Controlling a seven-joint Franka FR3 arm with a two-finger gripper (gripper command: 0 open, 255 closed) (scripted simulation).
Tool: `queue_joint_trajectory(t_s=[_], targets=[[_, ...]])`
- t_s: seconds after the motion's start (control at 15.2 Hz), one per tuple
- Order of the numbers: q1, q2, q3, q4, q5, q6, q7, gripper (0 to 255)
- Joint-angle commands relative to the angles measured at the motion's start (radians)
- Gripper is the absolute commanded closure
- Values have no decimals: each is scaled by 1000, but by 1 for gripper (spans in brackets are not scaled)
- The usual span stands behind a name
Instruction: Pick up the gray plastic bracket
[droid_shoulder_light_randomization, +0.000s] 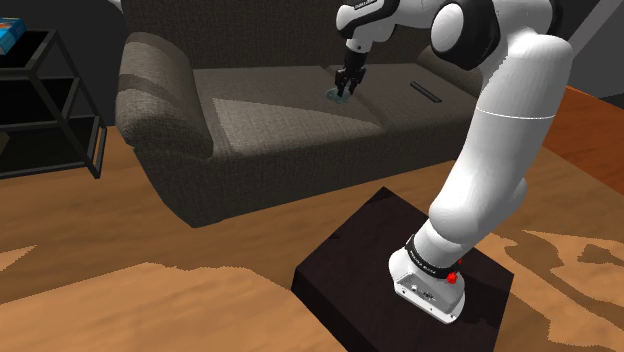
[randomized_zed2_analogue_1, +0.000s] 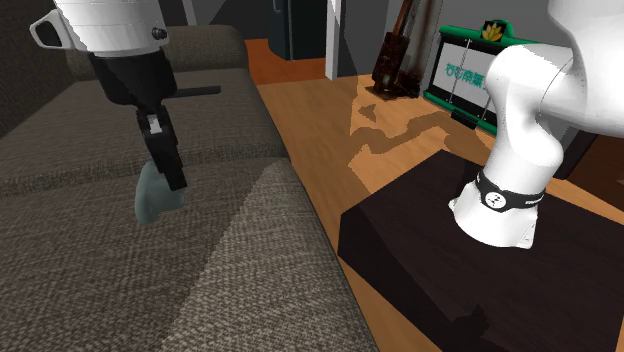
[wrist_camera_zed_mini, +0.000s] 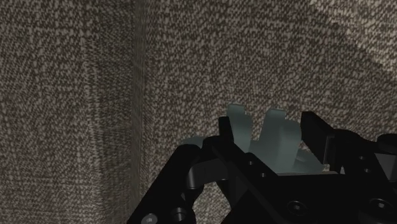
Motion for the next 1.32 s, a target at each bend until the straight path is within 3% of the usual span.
queue_joint_trajectory(t_s=[0.0, 1.25], targets=[[0, 1, 0, 0, 0, 0, 0, 255], [-2, -39, -8, 152, -19, -190, 16, 255]])
